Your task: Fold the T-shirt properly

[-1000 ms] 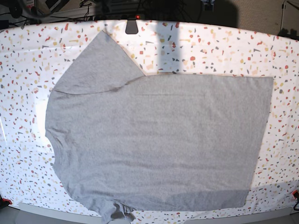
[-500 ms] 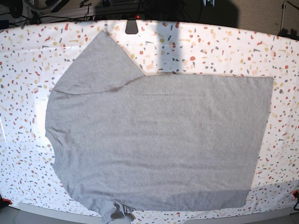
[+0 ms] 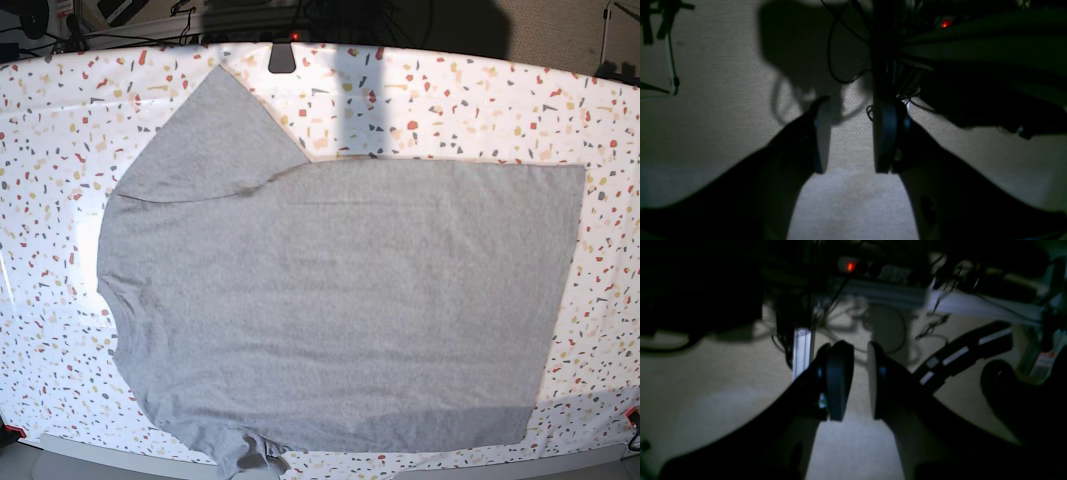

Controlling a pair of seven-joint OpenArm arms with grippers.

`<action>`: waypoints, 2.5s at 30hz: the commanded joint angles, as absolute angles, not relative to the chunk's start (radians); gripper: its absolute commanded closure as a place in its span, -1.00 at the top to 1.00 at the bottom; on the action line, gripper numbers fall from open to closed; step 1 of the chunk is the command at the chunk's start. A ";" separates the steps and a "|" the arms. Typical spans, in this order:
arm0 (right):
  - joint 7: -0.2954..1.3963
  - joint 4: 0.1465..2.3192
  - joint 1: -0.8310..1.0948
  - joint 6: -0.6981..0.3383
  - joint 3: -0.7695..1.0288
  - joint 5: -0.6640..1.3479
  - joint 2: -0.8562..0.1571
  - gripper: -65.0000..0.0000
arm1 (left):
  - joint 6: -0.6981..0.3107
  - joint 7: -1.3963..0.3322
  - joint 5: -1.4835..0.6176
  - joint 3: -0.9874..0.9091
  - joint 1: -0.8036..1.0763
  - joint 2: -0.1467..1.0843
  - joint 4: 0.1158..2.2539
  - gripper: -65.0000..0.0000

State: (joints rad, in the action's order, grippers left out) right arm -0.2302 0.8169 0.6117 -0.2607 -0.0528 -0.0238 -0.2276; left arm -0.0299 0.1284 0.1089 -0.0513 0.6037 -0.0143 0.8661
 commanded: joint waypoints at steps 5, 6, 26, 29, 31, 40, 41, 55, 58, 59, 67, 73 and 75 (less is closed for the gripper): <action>-0.191 0.992 0.730 -0.294 -0.052 0.010 -0.270 -0.67 | -0.113 0.099 0.105 -0.052 0.719 0.008 1.041 -0.38; -0.183 1.029 0.754 -0.302 -0.052 0.029 -0.281 -0.67 | -0.123 0.092 0.104 -0.052 0.744 0.017 1.079 -0.38; -0.018 1.753 1.240 -0.355 0.089 0.104 -0.465 -0.67 | -0.124 -0.060 0.188 -0.052 1.175 0.200 1.827 -0.38; -0.017 1.837 1.284 -0.356 0.166 0.105 -0.465 -0.67 | -0.124 -0.106 0.249 -0.052 1.196 0.236 1.915 -0.38; -0.016 1.886 1.306 -0.356 0.215 0.105 -0.465 -0.67 | -0.124 -0.139 0.287 -0.052 1.200 0.258 1.968 -0.38; 0.046 2.042 1.309 -0.355 0.369 0.105 -0.465 -0.67 | -0.120 -0.165 0.500 -0.052 1.199 0.355 2.150 -0.38; 0.046 2.053 1.309 -0.355 0.380 0.105 -0.465 -0.67 | -0.120 -0.166 0.523 -0.052 1.199 0.366 2.165 -0.38; 0.070 2.188 1.308 -0.355 0.426 0.017 -0.465 -0.67 | -0.105 -0.222 0.799 -0.052 1.140 0.476 2.263 -0.38; 0.072 2.217 1.308 -0.355 0.426 -0.035 -0.466 -0.67 | -0.106 -0.242 0.858 -0.052 1.101 0.501 2.263 -0.38; 0.073 2.226 1.308 -0.355 0.426 -0.058 -0.465 -0.67 | -0.107 -0.242 0.870 -0.052 1.087 0.515 2.263 -0.38; 0.081 2.304 1.292 -0.355 0.426 -0.267 -0.465 -0.67 | -0.238 -0.227 0.889 -0.052 0.969 0.640 2.250 -0.38; 0.096 2.314 1.178 -0.446 0.424 -0.319 -0.465 -0.67 | -0.246 -0.173 0.855 -0.052 0.847 0.677 2.135 -0.38; 0.096 2.314 1.141 -0.491 0.423 -0.319 -0.465 -0.67 | -0.256 -0.155 0.855 -0.052 0.805 0.689 2.077 -0.38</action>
State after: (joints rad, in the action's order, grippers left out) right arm 0.1108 2.2982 1.1301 -0.5026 0.4183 -0.3199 -0.4599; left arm -0.2707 -0.1539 0.8513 -0.0448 0.7994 0.6735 2.0628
